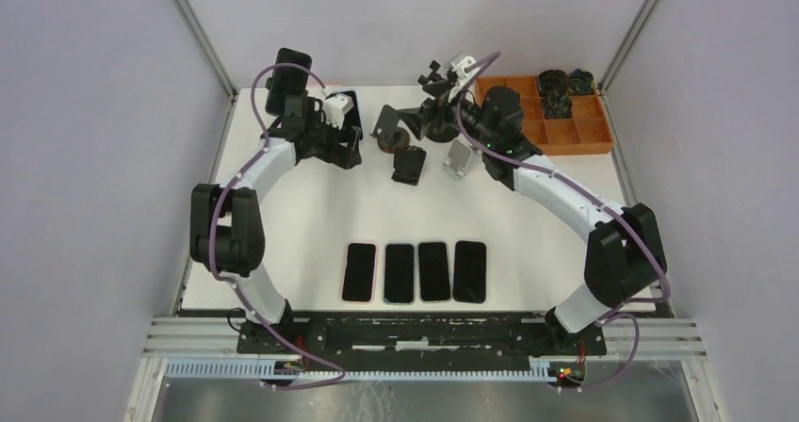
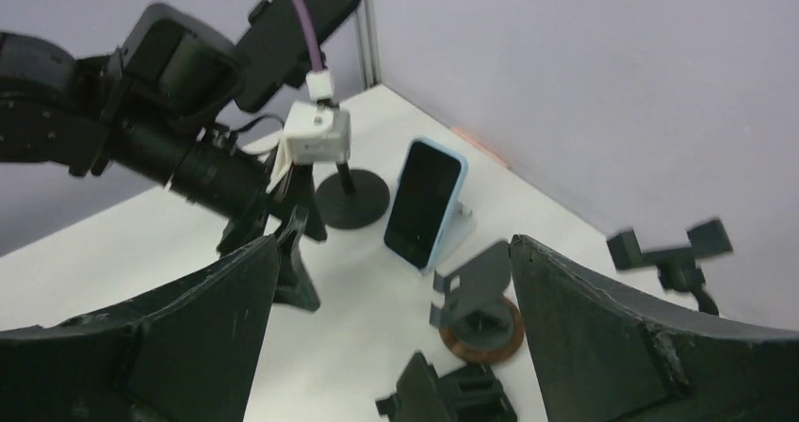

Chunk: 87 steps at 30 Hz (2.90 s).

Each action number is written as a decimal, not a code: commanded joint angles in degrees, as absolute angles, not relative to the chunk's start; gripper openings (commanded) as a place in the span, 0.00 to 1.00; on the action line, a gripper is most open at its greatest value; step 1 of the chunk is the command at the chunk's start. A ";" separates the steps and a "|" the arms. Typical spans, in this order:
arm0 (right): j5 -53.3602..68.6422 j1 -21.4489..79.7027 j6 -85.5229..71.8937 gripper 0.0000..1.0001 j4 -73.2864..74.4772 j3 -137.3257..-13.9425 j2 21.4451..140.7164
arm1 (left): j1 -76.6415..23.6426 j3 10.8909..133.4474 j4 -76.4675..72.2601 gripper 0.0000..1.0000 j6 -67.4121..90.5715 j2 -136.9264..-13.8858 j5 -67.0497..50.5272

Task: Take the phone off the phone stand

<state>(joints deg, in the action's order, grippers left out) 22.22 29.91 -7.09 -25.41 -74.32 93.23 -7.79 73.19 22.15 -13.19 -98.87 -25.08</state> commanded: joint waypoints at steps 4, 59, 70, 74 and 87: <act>21.73 28.55 -7.22 0.98 -26.77 -61.36 88.02 | -9.93 81.65 11.57 1.00 -7.67 -104.97 -11.44; 25.12 27.97 -15.30 0.94 -35.42 -44.32 83.16 | -15.25 89.49 2.70 0.83 -1.92 -116.23 2.81; 25.63 27.99 -17.26 0.94 -38.06 -43.42 83.91 | -16.16 88.56 4.45 1.00 -0.91 -109.80 9.54; 25.69 28.02 -17.40 0.95 -38.41 -43.09 83.96 | -16.13 89.14 2.48 1.00 -0.79 -110.91 15.65; 25.39 27.29 -16.33 0.95 -36.82 -43.15 83.48 | -16.08 97.12 0.22 1.00 -2.02 -121.69 21.49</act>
